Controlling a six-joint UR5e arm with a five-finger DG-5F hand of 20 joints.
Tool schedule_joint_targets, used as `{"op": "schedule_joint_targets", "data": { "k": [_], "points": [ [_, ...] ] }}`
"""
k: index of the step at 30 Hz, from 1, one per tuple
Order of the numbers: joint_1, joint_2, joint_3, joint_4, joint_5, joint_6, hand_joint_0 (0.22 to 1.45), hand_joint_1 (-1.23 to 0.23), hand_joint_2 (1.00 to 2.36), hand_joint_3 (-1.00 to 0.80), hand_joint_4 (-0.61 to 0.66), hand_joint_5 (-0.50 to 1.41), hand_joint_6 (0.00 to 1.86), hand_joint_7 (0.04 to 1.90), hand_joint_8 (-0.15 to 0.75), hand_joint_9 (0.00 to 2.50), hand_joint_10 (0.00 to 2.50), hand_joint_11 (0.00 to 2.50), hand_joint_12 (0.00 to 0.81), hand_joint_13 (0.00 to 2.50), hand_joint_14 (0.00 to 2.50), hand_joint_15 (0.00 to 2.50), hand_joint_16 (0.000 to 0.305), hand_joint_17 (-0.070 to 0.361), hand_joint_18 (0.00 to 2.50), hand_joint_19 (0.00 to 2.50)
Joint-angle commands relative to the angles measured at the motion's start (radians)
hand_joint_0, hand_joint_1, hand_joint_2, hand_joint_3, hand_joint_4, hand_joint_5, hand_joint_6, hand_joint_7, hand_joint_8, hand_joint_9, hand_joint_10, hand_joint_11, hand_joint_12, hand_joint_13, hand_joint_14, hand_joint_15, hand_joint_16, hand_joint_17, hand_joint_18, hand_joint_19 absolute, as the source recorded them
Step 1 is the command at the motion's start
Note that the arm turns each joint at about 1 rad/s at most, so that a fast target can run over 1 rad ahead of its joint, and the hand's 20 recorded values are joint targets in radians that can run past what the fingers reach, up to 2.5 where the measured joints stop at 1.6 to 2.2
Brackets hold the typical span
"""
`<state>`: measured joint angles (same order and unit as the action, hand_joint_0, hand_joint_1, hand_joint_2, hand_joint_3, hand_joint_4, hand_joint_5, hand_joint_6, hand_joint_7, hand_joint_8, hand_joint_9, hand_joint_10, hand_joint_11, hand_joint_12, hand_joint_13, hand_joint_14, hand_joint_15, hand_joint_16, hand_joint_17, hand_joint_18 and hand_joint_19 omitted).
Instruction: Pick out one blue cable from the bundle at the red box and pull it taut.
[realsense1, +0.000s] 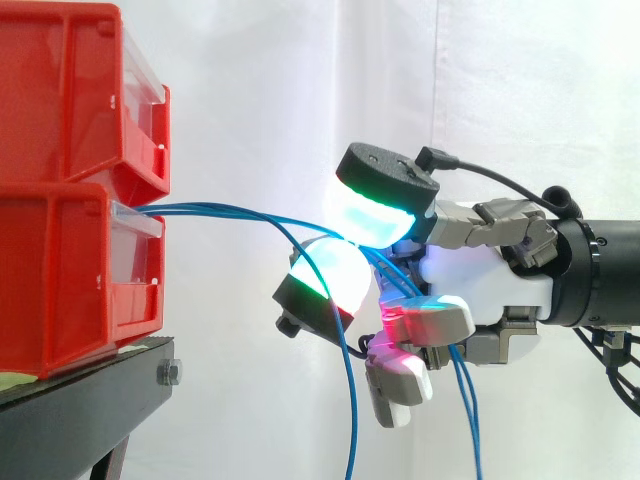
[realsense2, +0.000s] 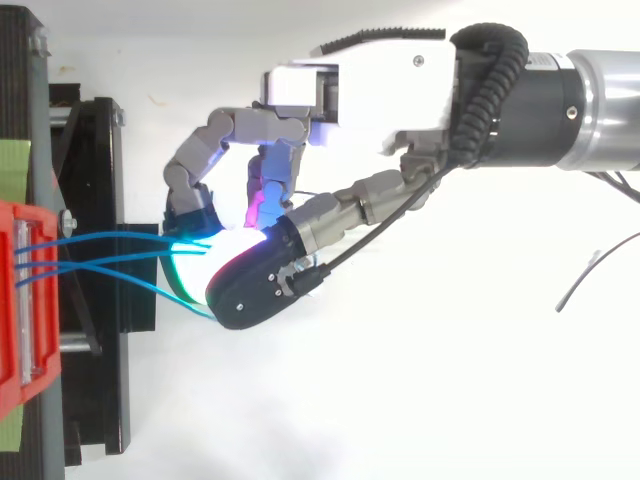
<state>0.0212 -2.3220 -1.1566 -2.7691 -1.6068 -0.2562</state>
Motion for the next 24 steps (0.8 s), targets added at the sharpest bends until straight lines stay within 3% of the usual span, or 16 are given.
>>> {"op": "schedule_joint_targets", "data": {
  "k": [1,3,6,8,11,18,24],
  "points": [
    [-0.001,0.0,0.0,0.0,0.001,0.0,0.6,-0.71,1.02,-0.27,0.16,-0.17,0.92,1.02,0.327,1.29,0.03,0.98,0.394,1.13,0.03,0.75,0.056,0.127,0.89,0.72],
    [0.0,0.0,0.0,0.0,0.002,0.0,0.6,-0.71,1.02,-0.31,0.16,-0.17,0.92,1.01,0.321,1.29,0.03,0.97,0.392,1.13,0.03,0.74,0.056,0.127,0.89,0.73],
    [0.0,0.001,0.0,0.0,0.002,-0.002,0.55,-0.57,1.0,-0.5,0.16,-0.17,0.92,0.98,0.33,1.3,0.03,0.96,0.403,1.13,0.03,0.73,0.058,0.13,0.89,0.74],
    [-0.001,0.001,0.0,0.0,0.002,-0.002,0.57,-0.39,1.0,-0.5,0.15,-0.16,0.91,1.0,0.323,1.31,0.03,0.96,0.401,1.13,0.03,0.74,0.057,0.128,0.88,0.76],
    [-0.001,0.0,0.0,0.0,0.002,-0.002,0.59,-0.32,1.0,-0.47,0.14,-0.16,0.9,1.02,0.323,1.33,0.03,0.98,0.401,1.13,0.03,0.75,0.056,0.127,0.87,0.78],
    [-0.001,0.0,0.0,0.0,0.004,-0.002,0.58,-0.44,1.02,-0.2,0.14,-0.15,0.9,1.03,0.341,1.34,0.02,0.97,0.41,1.13,0.03,0.74,0.058,0.13,0.87,0.79],
    [0.0,0.0,0.0,0.0,0.007,-0.003,0.58,-0.52,1.02,-0.11,0.17,-0.15,0.91,0.98,0.371,1.33,0.03,0.95,0.445,1.16,0.02,0.72,0.067,0.15,0.94,0.75]
  ]
}}
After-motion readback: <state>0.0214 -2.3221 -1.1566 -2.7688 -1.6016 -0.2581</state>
